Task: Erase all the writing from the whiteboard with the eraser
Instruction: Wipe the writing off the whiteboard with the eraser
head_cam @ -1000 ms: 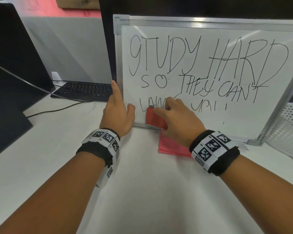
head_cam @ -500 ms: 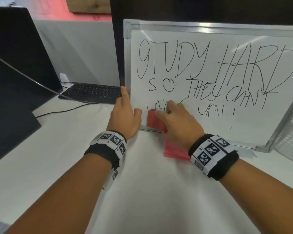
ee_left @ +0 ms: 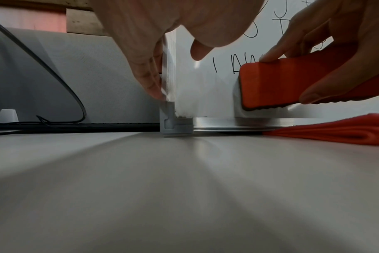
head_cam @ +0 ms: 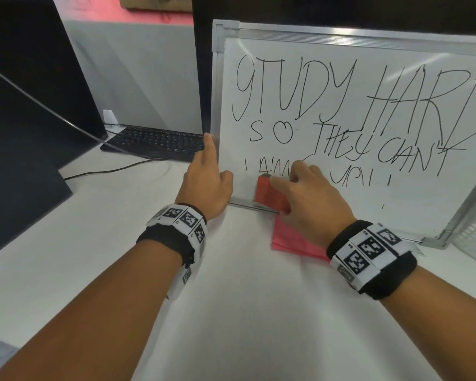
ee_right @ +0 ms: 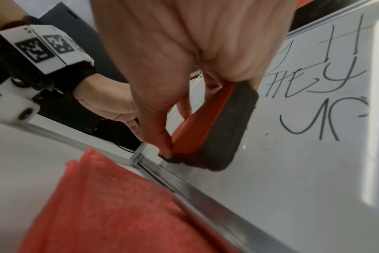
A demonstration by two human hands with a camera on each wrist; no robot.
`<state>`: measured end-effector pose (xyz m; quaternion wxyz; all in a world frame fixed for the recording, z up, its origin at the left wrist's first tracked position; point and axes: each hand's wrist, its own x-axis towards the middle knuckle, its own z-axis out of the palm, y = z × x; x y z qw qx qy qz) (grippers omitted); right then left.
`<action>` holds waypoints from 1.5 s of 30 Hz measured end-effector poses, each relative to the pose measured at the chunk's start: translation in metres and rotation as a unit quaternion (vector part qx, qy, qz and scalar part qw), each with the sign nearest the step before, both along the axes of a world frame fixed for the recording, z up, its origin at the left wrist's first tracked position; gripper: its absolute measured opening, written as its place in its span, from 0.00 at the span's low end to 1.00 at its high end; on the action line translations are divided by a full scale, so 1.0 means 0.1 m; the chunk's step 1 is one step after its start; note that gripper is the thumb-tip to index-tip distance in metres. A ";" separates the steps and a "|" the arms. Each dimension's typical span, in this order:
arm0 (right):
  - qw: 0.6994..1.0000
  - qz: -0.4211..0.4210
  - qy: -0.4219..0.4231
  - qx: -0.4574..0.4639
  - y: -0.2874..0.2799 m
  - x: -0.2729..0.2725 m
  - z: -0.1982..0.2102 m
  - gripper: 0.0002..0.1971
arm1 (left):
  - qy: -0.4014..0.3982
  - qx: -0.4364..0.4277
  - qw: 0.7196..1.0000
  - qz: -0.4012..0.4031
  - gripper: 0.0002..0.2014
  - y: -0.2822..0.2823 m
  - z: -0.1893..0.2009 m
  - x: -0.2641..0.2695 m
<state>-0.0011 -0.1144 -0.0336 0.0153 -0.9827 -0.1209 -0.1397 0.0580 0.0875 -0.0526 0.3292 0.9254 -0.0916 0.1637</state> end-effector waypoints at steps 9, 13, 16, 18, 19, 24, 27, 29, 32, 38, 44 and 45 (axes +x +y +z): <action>1.000 0.024 -0.001 -0.004 0.35 0.19 0.01 0.18 | -0.004 -0.002 1.000 0.003 0.40 0.00 -0.01 0.01; 0.999 0.042 -0.009 -0.002 0.43 0.24 0.00 0.20 | -0.002 -0.001 1.000 0.003 0.39 0.00 -0.02 0.02; 0.999 0.039 -0.016 -0.001 0.39 0.22 -0.01 0.20 | -0.003 -0.001 1.000 0.003 0.39 0.01 -0.02 0.02; 1.000 0.027 -0.014 0.002 0.32 0.18 0.00 0.18 | -0.002 0.000 1.000 0.001 0.39 0.01 -0.02 0.01; 1.000 0.021 -0.012 0.004 0.27 0.15 0.00 0.18 | -0.001 0.001 1.000 0.001 0.39 0.01 -0.02 0.02; 1.000 0.007 -0.021 0.005 0.16 0.07 0.03 0.19 | -0.001 0.000 1.000 -0.001 0.39 0.00 -0.01 0.02; 1.000 0.019 -0.023 0.000 0.25 0.14 0.03 0.21 | 0.000 0.001 1.000 0.000 0.39 0.00 -0.01 0.02; 0.999 0.027 -0.031 0.004 0.34 0.21 0.01 0.21 | 0.001 0.001 1.000 -0.001 0.39 0.01 -0.01 0.02; 0.998 0.043 -0.046 0.005 0.44 0.28 0.01 0.22 | 0.004 0.003 1.000 -0.002 0.38 0.01 -0.01 0.02; 0.998 0.036 -0.052 0.005 0.41 0.29 0.03 0.20 | 0.000 0.006 1.000 -0.004 0.38 0.02 -0.01 0.02; 0.997 0.011 -0.076 0.021 0.12 0.16 0.05 0.20 | 0.005 0.010 1.000 -0.002 0.38 0.01 -0.01 0.02; 0.996 0.009 -0.083 0.024 0.06 0.13 0.04 0.21 | 0.007 0.009 1.000 -0.002 0.38 0.01 -0.01 0.02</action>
